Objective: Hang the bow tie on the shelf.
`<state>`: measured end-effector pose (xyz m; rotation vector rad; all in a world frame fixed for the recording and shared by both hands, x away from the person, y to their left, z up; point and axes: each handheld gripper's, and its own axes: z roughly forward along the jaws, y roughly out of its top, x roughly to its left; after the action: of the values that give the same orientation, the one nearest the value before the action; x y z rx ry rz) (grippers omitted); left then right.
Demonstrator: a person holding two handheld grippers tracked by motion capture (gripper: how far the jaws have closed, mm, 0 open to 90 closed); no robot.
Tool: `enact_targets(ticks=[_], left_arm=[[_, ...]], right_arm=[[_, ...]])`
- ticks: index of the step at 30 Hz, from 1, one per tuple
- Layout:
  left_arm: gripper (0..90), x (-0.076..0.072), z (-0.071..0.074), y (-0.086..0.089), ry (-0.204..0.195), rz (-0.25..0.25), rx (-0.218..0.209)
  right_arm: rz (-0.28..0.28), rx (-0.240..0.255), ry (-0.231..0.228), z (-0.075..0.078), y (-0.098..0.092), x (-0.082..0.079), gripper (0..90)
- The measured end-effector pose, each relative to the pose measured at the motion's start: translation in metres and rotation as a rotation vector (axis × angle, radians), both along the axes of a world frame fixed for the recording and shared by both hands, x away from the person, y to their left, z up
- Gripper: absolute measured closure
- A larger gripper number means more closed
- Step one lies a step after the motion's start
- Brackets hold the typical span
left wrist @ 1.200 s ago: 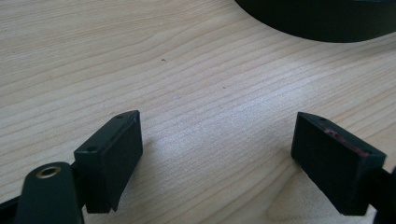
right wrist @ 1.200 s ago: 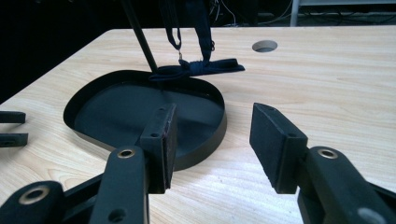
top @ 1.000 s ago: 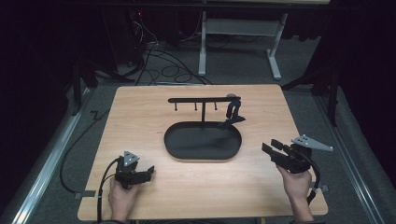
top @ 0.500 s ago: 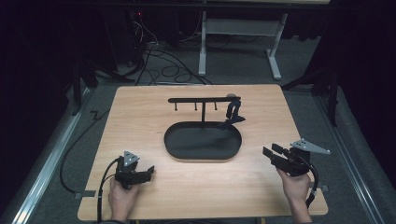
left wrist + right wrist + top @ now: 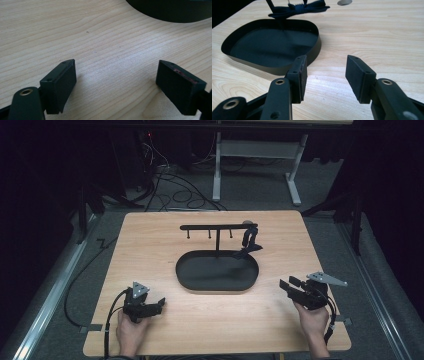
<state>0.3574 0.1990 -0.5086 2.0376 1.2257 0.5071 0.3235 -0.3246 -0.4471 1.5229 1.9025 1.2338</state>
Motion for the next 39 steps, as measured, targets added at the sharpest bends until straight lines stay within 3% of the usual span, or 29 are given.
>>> enact_targets(ticks=[15,39], left_arm=[[17.1,0.000,0.000,0.000,0.000,0.000,0.000],[17.1,0.000,0.000,0.000,0.000,0.000,0.000]], right_arm=[[-0.013,-0.039,0.042,-0.018,0.004,0.010,54.0],[-0.021,-0.185,0.089,-0.041,0.018,0.024,54.0]])
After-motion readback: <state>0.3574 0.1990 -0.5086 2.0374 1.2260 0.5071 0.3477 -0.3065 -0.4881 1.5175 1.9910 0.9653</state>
